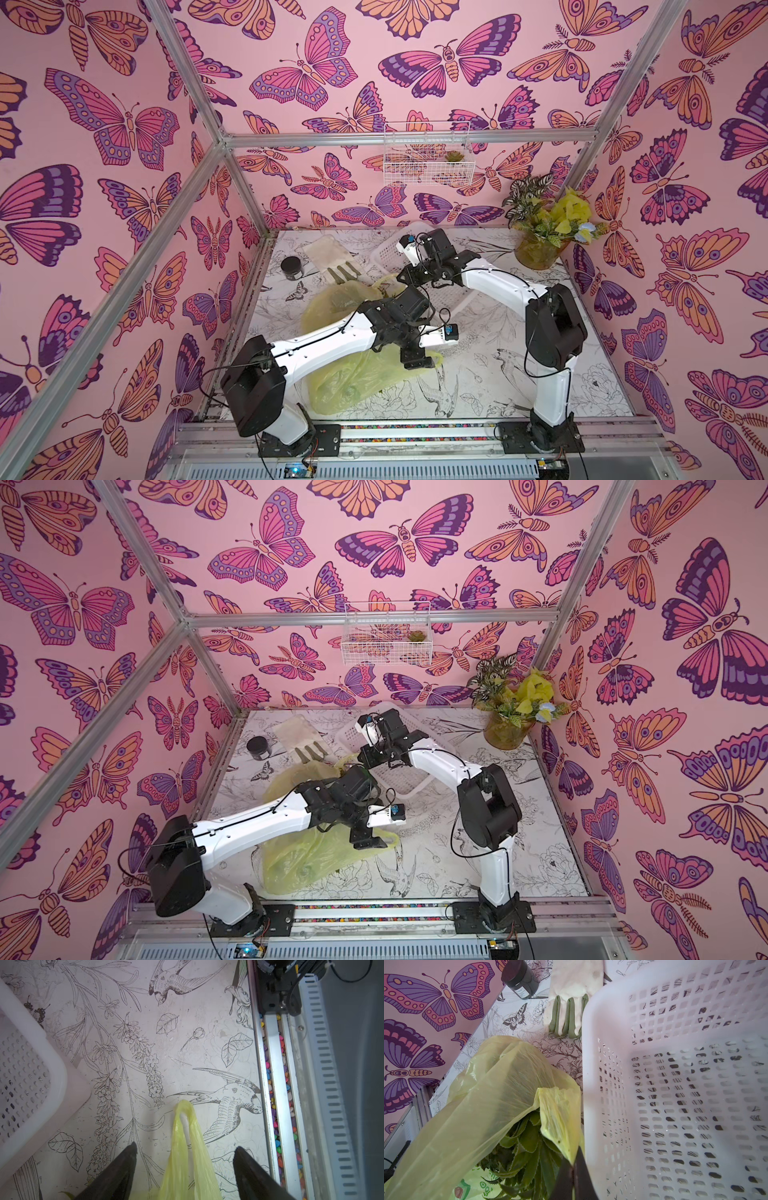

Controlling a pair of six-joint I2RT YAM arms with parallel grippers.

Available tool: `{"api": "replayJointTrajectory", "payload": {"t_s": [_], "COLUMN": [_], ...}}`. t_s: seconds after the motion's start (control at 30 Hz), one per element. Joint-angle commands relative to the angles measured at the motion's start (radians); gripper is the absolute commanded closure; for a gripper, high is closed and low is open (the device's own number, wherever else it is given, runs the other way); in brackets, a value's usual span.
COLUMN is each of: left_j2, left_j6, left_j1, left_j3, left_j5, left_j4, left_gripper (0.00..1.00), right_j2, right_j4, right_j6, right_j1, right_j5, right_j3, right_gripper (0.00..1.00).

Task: Place the pineapple into a plastic bag & tie a knot
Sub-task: Adjust the plastic bag at the center of the board.

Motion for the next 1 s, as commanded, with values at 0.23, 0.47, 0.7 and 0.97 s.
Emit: {"api": "replayJointTrajectory", "payload": {"t_s": [0.23, 0.47, 0.7, 0.97], "left_j2": [0.093, -0.141, -0.705, -0.899], "left_j6": [0.149, 0.131, -0.279, -0.542], "left_j1": [-0.018, -0.018, 0.111, 0.249], "left_j3": [0.005, -0.089, -0.321, -0.346], "left_j5": [-0.173, -0.224, -0.279, -0.609], "left_j4": [-0.023, 0.052, 0.378, 0.533], "left_gripper": [0.58, 1.00, 1.00, 1.00], "right_j2": [-0.045, -0.100, -0.291, -0.542], "right_j4": [0.008, -0.030, -0.147, -0.230], "right_j6": [0.021, 0.050, 0.081, 0.175], "right_j1": [-0.005, -0.014, -0.045, -0.106], "right_j5": [0.004, 0.048, 0.012, -0.156], "right_j3": [-0.001, 0.020, 0.025, 0.065], "right_gripper": [1.00, 1.00, 1.00, 1.00]}}
